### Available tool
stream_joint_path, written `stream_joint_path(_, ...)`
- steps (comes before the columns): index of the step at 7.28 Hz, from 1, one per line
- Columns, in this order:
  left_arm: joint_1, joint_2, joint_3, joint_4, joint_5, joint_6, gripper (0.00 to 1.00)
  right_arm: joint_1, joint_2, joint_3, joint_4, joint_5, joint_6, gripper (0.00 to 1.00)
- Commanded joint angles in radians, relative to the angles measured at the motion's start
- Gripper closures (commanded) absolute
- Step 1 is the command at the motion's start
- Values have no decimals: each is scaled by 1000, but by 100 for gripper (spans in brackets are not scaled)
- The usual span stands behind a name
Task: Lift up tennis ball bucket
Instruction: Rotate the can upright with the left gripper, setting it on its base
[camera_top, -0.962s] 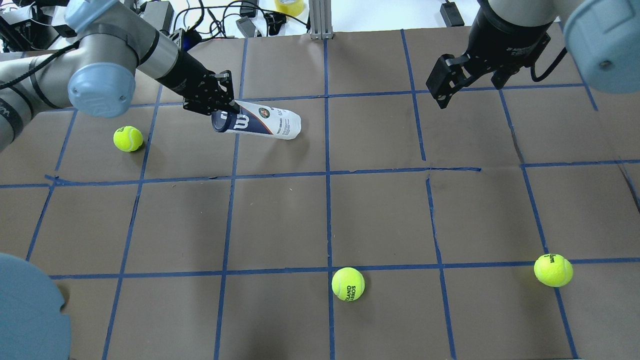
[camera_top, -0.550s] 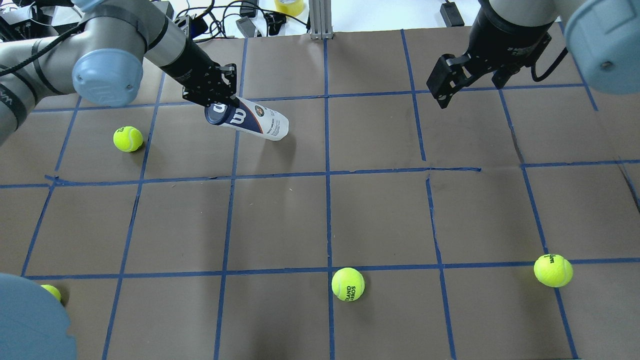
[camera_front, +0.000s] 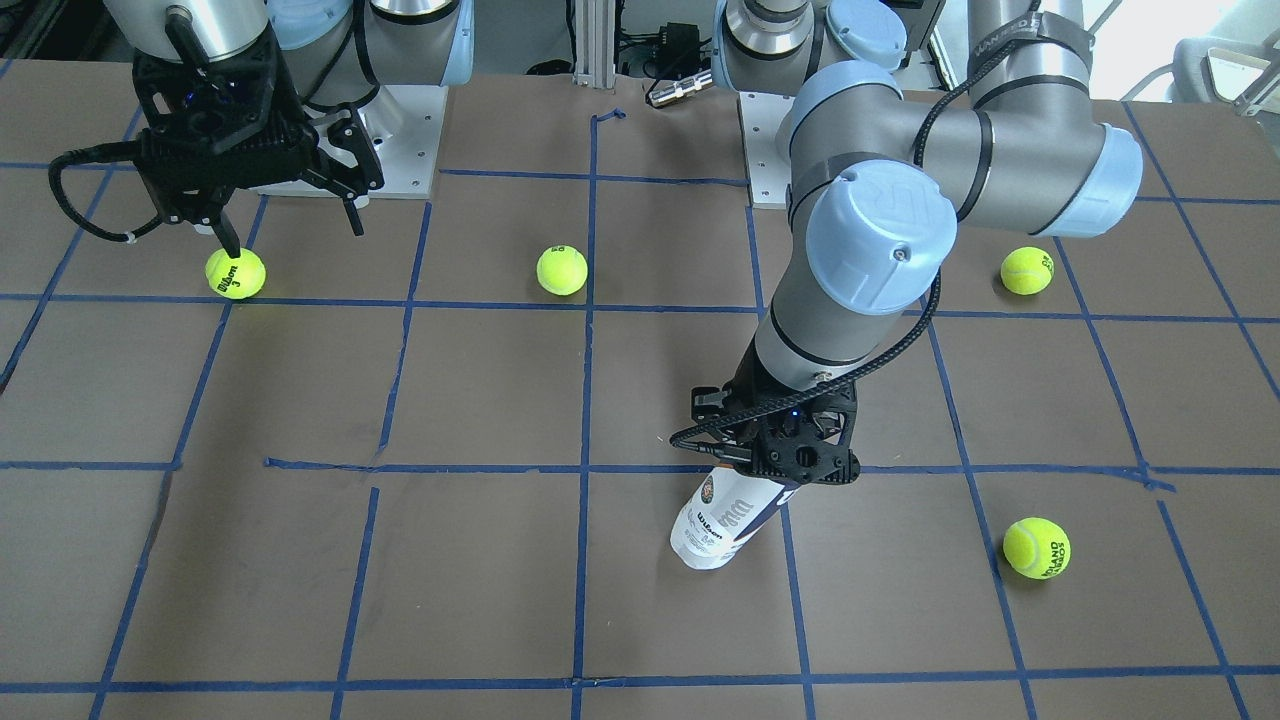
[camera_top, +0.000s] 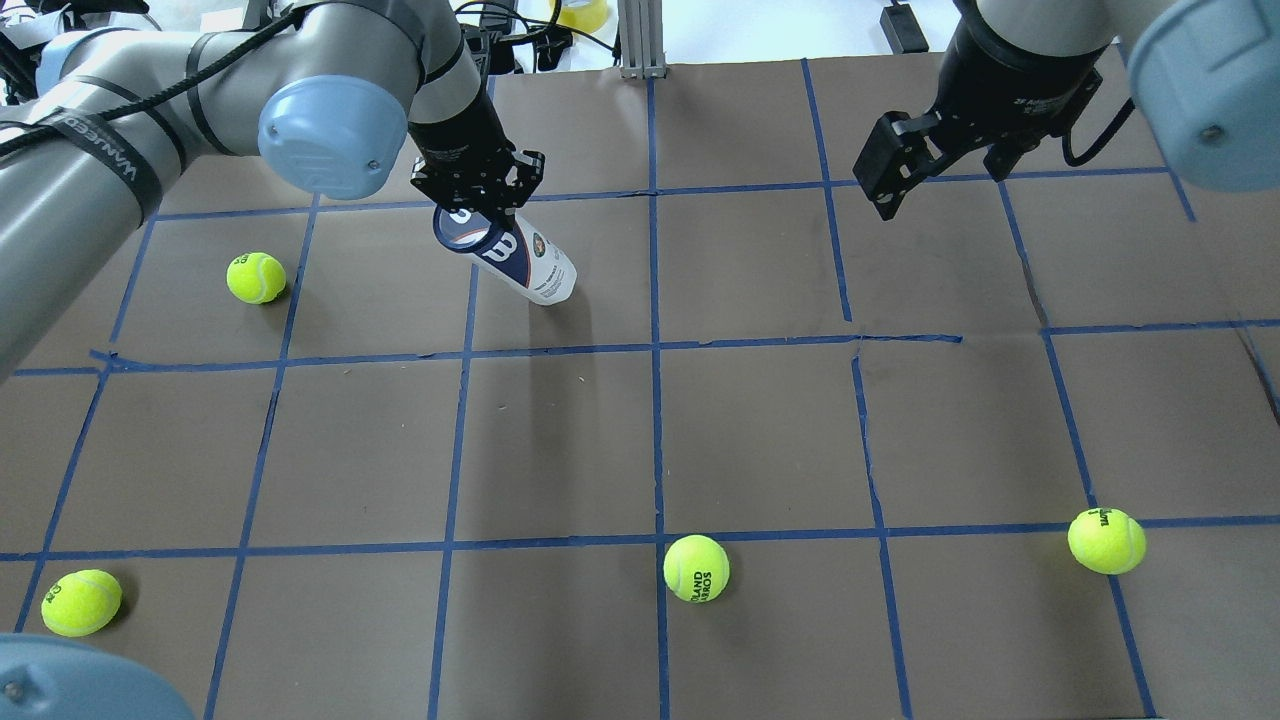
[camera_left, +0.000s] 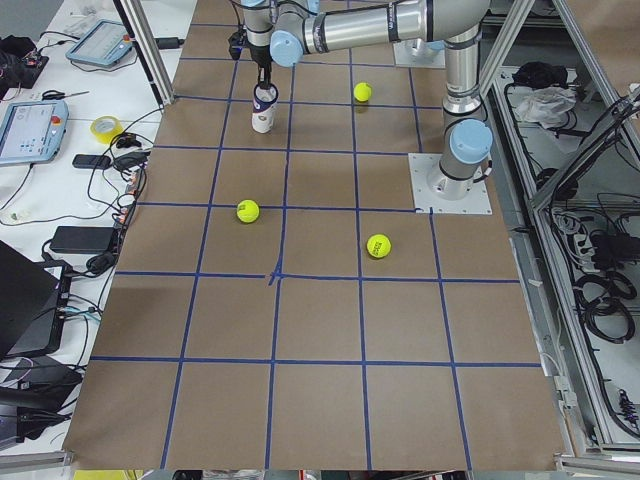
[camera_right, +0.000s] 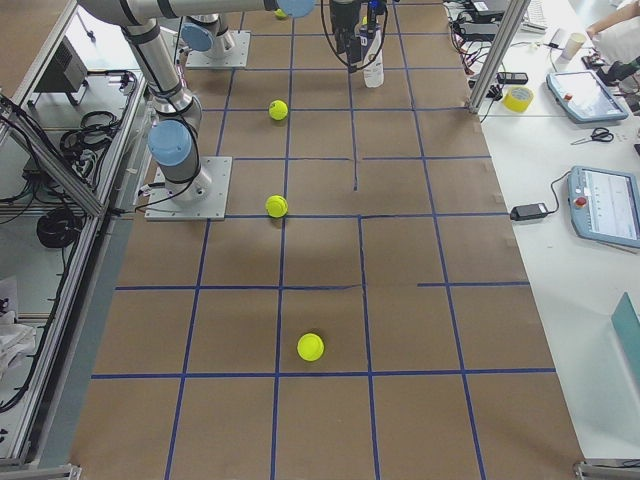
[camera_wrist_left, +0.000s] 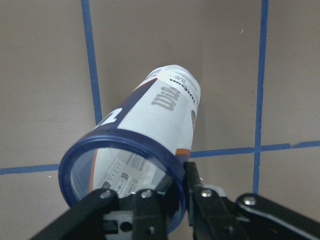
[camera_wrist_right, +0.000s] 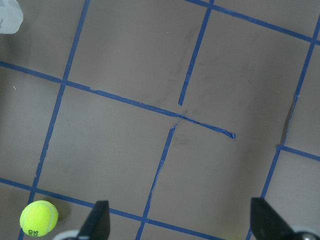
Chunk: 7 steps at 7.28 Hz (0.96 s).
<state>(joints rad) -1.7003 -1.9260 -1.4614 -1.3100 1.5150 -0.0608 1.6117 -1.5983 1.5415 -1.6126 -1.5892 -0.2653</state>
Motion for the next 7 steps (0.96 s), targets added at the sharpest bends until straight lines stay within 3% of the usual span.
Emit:
stream_joint_path(1,-12,-5,39,-66,40,15,100,0,0,2,-3,1,0,0)
stream_joint_path(5,-19,-36,47,-71,45,47,97,0,0,2,-3,0,1,0)
stream_joint_path(7,-21,-44,49,-71,42,44,62,0,0,2,-4,0,1,0)
